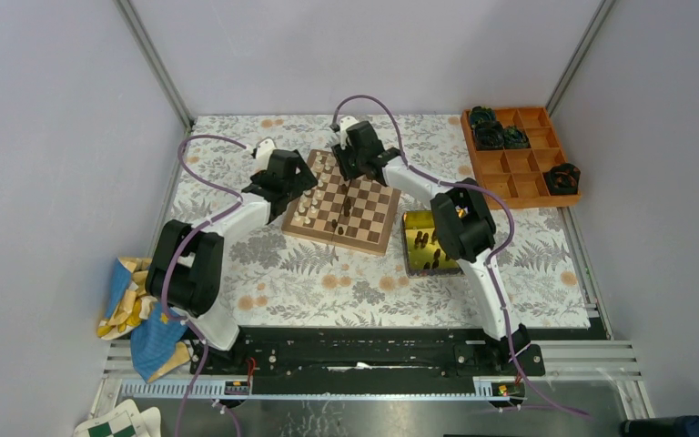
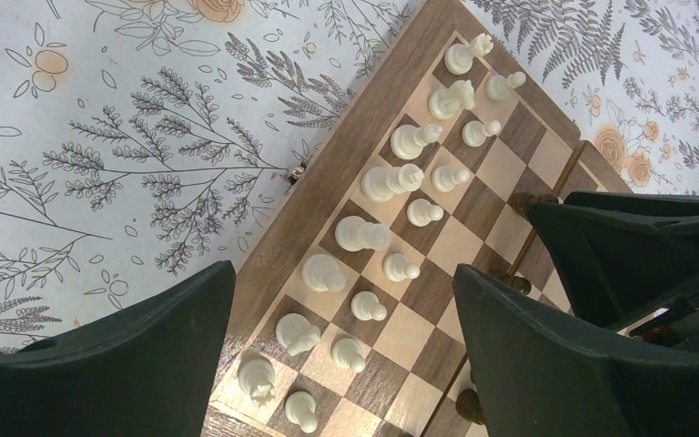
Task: Set up the chess pieces on the board
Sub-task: Pick up the chess piece from the chessboard.
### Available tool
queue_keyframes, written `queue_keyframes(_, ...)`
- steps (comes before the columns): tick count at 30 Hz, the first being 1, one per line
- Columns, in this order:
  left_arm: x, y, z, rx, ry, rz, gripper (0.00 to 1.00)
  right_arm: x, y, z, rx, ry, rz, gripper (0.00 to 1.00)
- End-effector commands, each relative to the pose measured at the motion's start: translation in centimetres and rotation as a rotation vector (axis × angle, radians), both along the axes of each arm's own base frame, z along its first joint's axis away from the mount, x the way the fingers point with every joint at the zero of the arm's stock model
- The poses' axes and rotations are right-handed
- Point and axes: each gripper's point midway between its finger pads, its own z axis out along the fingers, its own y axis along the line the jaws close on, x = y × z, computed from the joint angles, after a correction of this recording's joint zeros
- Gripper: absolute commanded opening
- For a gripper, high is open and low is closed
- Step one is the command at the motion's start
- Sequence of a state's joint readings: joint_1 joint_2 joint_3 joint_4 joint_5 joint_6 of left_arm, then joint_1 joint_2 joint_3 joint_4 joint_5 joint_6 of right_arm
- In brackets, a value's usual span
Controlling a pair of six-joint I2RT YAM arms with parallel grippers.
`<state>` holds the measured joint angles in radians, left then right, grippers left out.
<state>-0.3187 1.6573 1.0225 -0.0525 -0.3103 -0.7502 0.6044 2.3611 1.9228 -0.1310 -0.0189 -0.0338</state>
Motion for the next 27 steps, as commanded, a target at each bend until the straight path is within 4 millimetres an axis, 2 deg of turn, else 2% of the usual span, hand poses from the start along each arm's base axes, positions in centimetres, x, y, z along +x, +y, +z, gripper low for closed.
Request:
queue_keyframes(1, 1.4, 0.0, 1.1, -0.021, -0.048, 0.019, 0.97, 0.7, 1.7, 2.0, 0.033, -0.045, 0.030, 0.43)
queue_keyframes(7, 1.4, 0.1, 0.8, -0.021, -0.044, 0.019, 0.97, 0.9, 1.8, 1.7, 0.031, -0.041, 0.032, 0.41)
queue_keyframes(15, 1.6, 0.2, 0.7, -0.023, -0.042, 0.021, 0.98, 1.0, 2.1, 1.3, 0.030, -0.037, 0.035, 0.32)
queue_keyframes(21, 1.5, 0.1, 0.5, -0.023, -0.037, 0.020, 0.97, 1.1, 2.1, 1.4, 0.029, -0.041, 0.036, 0.19)
queue_keyframes(27, 1.5, 0.2, 0.4, -0.023, -0.035, 0.021, 0.97, 1.0, 1.7, 2.9, 0.034, -0.084, 0.027, 0.09)
